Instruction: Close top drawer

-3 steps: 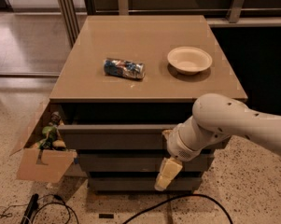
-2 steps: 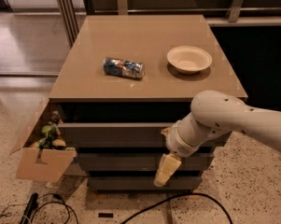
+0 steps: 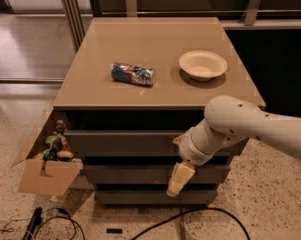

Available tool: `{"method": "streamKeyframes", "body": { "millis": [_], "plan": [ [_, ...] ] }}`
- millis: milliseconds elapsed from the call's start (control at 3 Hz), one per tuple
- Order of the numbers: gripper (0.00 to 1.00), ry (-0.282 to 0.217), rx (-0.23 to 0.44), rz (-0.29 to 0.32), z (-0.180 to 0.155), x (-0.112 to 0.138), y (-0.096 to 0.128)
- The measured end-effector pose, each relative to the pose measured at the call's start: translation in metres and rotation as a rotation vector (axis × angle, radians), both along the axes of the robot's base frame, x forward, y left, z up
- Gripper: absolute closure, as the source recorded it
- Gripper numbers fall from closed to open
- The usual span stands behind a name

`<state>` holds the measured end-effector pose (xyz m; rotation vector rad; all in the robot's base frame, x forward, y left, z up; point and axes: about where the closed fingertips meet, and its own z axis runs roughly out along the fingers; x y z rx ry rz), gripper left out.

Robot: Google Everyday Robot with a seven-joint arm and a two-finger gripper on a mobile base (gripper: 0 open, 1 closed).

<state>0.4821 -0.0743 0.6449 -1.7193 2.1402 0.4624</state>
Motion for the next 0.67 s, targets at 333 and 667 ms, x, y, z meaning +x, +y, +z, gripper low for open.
{"method": "streamKeyframes", "body": {
  "millis": [333,667],
  "plan": [
    [0.00,0.017,-0.015,-0.003,-0.0111,0.0183,-0.0021],
    [0.00,0.017,-0.015,-0.003,-0.0111,0.0183,-0.0021]
  ]
}}
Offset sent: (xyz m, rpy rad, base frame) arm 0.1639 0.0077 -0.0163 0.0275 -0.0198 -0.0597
